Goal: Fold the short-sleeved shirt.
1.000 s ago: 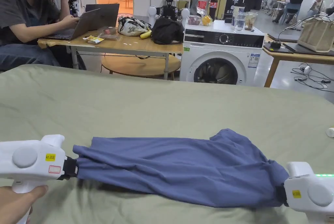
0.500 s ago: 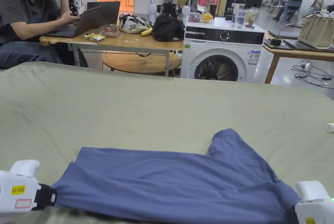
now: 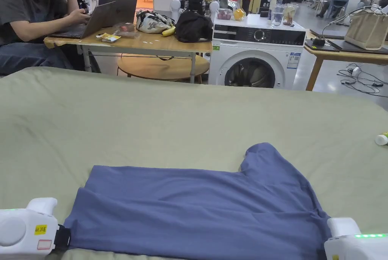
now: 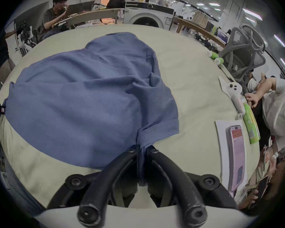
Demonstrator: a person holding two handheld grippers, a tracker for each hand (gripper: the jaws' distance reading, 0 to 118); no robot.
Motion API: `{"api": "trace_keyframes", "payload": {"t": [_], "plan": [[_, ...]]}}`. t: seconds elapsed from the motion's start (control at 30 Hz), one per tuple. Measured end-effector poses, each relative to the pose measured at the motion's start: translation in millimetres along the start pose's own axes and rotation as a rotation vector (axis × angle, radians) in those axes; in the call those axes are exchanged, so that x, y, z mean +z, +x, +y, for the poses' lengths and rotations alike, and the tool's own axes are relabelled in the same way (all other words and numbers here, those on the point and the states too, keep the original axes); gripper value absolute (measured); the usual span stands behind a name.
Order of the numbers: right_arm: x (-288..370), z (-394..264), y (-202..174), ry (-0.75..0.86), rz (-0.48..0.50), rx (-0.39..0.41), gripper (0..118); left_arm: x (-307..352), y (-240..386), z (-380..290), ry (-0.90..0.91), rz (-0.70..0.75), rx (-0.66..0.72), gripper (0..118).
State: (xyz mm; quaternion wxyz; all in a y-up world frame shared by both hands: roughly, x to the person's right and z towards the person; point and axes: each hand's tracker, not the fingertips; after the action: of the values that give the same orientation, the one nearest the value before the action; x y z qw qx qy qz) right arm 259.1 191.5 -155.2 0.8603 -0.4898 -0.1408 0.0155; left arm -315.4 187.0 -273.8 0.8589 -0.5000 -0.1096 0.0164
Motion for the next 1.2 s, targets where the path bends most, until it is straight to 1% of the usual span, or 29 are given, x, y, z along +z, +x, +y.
{"api": "trace_keyframes", "payload": {"t": [0.03, 0.07, 0.1, 0.13, 0.17, 0.2, 0.27, 0.33, 0.37, 0.43, 0.47, 0.5, 0.53, 0.57, 0.6, 0.63, 0.67, 0.7, 0.73, 0.77, 0.8, 0.87, 0.97, 1.03, 1.07, 1.1, 1.2], "plan": [[6, 3, -1, 0.013, -0.020, -0.007, 12, 4, 3, 3, 0.008, 0.011, -0.007, 0], [12, 6, -2, 0.035, -0.032, -0.015, 22, 7, 6, 5, 0.025, 0.033, -0.022, 7], [20, 8, -4, 0.075, -0.045, -0.027, 39, 12, 12, 9, 0.049, 0.053, -0.043, 21], [28, 12, -7, 0.107, -0.059, -0.029, 46, 18, 18, 11, 0.073, 0.050, -0.053, 26], [36, 16, -10, 0.141, -0.071, -0.028, 47, 23, 23, 14, 0.095, 0.046, -0.058, 29], [43, 20, -14, 0.183, -0.083, -0.034, 47, 28, 28, 18, 0.134, 0.045, -0.064, 34], [57, 25, -26, 0.293, -0.095, -0.062, 47, 38, 39, 23, 0.216, 0.048, -0.074, 35], [67, 26, -39, 0.442, -0.063, -0.074, 47, 47, 52, 24, 0.376, 0.044, -0.109, 35], [69, 25, -45, 0.484, -0.055, -0.083, 47, 50, 58, 24, 0.424, 0.047, -0.116, 35], [74, 25, -59, 0.597, -0.024, -0.110, 43, 58, 77, 17, 0.530, 0.037, -0.160, 35], [76, 27, -65, 0.622, -0.023, -0.106, 35, 60, 84, 15, 0.584, 0.036, -0.182, 35], [76, 29, -72, 0.653, -0.016, -0.110, 16, 62, 91, 12, 0.646, 0.040, -0.199, 35], [76, 31, -79, 0.680, -0.010, -0.121, 5, 63, 95, 12, 0.710, 0.040, -0.209, 33], [76, 32, -82, 0.701, 0.002, -0.138, 2, 65, 99, 12, 0.734, 0.048, -0.204, 24], [77, 33, -86, 0.725, 0.016, -0.150, 0, 66, 104, 13, 0.753, 0.058, -0.187, 3], [77, 36, -90, 0.737, 0.027, -0.156, 0, 67, 106, 16, 0.769, 0.061, -0.163, 0], [76, 37, -92, 0.748, 0.035, -0.163, 0, 66, 106, 17, 0.779, 0.070, -0.123, 0], [76, 40, -95, 0.749, 0.036, -0.163, 0, 67, 104, 21, 0.799, 0.044, -0.093, 0], [76, 43, -97, 0.755, 0.047, -0.163, 0, 66, 100, 26, 0.781, -0.001, -0.055, 0], [73, 46, -99, 0.759, 0.055, -0.160, 0, 64, 97, 31, 0.771, -0.007, -0.038, 0], [72, 50, -101, 0.758, 0.054, -0.152, 0, 61, 94, 37, 0.757, 0.020, -0.035, 0], [69, 58, -104, 0.757, 0.051, -0.126, 0, 56, 82, 50, 0.728, 0.020, -0.027, 0], [62, 70, -106, 0.756, 0.070, -0.102, 0, 41, 60, 81, 0.612, 0.002, -0.003, 0], [55, 80, -108, 0.738, 0.058, -0.084, 0, 26, 42, 109, 0.474, -0.001, 0.006, 0], [52, 84, -107, 0.730, 0.066, -0.079, 0, 19, 38, 122, 0.455, -0.010, 0.001, 0], [48, 89, -108, 0.719, 0.073, -0.076, 0, 10, 31, 137, 0.396, -0.016, -0.005, 0], [37, 100, -109, 0.685, 0.081, -0.078, 0, -12, 19, 168, 0.304, -0.054, 0.015, 0]]}}
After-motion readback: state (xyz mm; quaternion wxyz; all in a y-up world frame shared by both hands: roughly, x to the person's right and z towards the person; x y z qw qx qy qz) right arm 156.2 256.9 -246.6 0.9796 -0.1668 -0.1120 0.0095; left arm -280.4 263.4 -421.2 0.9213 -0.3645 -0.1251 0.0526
